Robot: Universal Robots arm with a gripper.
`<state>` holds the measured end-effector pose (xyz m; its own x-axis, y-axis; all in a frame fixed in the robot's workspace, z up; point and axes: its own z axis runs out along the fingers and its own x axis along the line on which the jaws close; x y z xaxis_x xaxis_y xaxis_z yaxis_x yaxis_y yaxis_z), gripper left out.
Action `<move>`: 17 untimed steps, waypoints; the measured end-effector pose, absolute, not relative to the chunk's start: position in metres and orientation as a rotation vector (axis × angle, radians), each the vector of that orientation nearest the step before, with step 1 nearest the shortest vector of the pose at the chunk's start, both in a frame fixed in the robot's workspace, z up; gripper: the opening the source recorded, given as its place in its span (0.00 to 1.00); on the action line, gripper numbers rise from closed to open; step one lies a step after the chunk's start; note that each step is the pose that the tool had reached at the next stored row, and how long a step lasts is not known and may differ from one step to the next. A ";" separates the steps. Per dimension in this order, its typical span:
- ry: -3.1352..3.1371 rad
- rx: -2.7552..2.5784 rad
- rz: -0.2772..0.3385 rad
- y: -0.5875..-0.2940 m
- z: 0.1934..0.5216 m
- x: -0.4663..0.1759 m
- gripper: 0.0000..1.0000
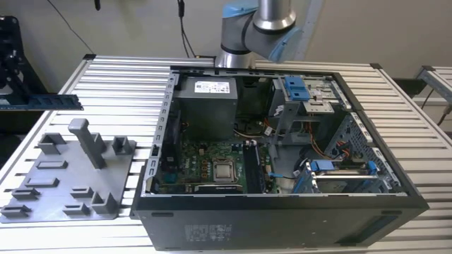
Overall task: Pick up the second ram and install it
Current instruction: 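Pick up the second ram and move it above second insertion slot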
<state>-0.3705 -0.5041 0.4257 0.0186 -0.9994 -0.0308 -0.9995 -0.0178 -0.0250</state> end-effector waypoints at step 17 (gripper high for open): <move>2.173 -2.214 0.007 -0.504 0.426 -0.326 0.14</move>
